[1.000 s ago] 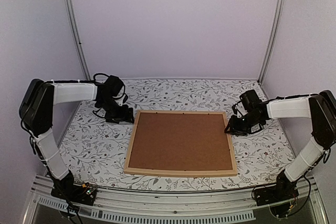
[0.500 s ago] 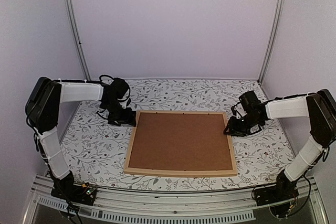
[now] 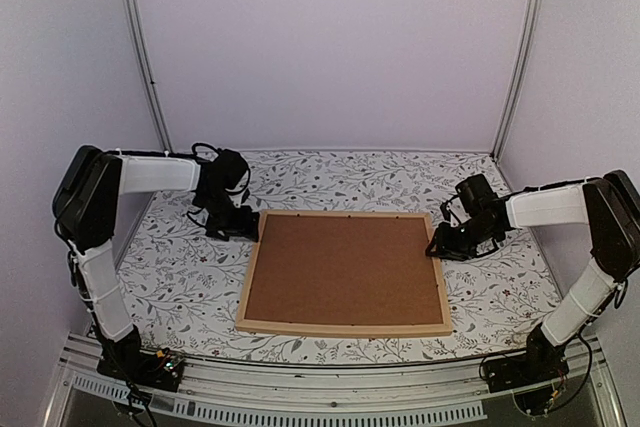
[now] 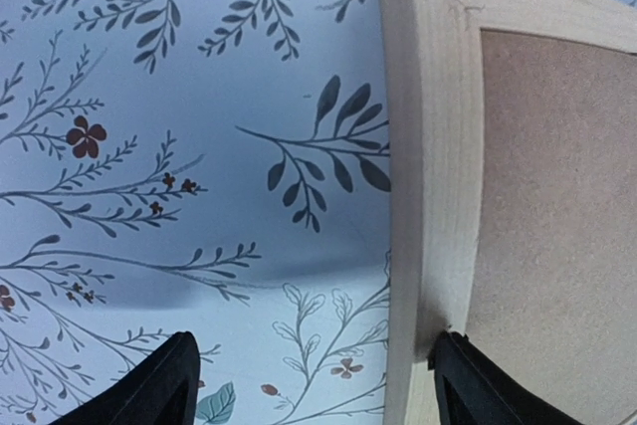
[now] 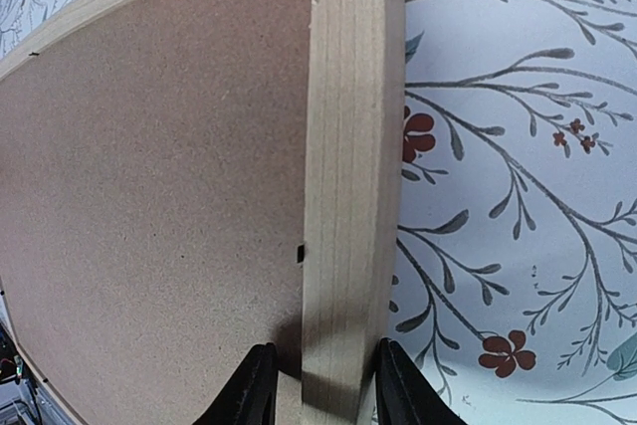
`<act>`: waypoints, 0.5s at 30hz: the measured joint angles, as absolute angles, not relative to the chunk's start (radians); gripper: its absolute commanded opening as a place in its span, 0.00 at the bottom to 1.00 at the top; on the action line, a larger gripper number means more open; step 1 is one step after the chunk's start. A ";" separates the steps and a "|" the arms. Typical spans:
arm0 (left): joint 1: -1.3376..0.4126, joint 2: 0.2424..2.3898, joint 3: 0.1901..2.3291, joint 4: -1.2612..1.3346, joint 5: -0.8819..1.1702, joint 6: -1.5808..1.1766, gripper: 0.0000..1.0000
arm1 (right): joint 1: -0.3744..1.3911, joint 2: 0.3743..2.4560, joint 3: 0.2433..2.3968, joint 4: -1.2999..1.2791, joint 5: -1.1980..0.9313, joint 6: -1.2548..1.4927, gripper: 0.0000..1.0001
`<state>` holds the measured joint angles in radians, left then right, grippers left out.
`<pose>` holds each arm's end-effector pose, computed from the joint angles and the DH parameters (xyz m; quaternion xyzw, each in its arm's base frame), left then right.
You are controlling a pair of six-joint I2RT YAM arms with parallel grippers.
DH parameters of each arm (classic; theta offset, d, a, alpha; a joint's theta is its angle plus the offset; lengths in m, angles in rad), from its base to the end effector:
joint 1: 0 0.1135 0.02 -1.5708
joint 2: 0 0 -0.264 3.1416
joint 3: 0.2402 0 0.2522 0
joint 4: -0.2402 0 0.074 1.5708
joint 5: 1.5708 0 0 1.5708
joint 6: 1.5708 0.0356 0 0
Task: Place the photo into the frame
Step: Press the fastener onto the frame body.
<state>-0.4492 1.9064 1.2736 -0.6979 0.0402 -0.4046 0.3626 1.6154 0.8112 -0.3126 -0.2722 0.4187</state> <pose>0.3291 -0.1602 0.1599 0.0245 0.9923 -0.0677 0.1007 0.2700 0.1127 0.1451 -0.0034 0.9658 0.2071 0.1558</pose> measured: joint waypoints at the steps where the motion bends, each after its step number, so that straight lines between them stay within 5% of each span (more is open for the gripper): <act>1: -0.450 1.910 1.278 -0.700 0.040 -0.405 0.83 | 0.363 1.615 0.810 -0.310 -0.272 0.419 0.36; 15: -0.487 1.921 1.297 -0.710 0.004 -0.432 0.83 | 0.362 1.615 0.808 -0.305 -0.273 0.419 0.36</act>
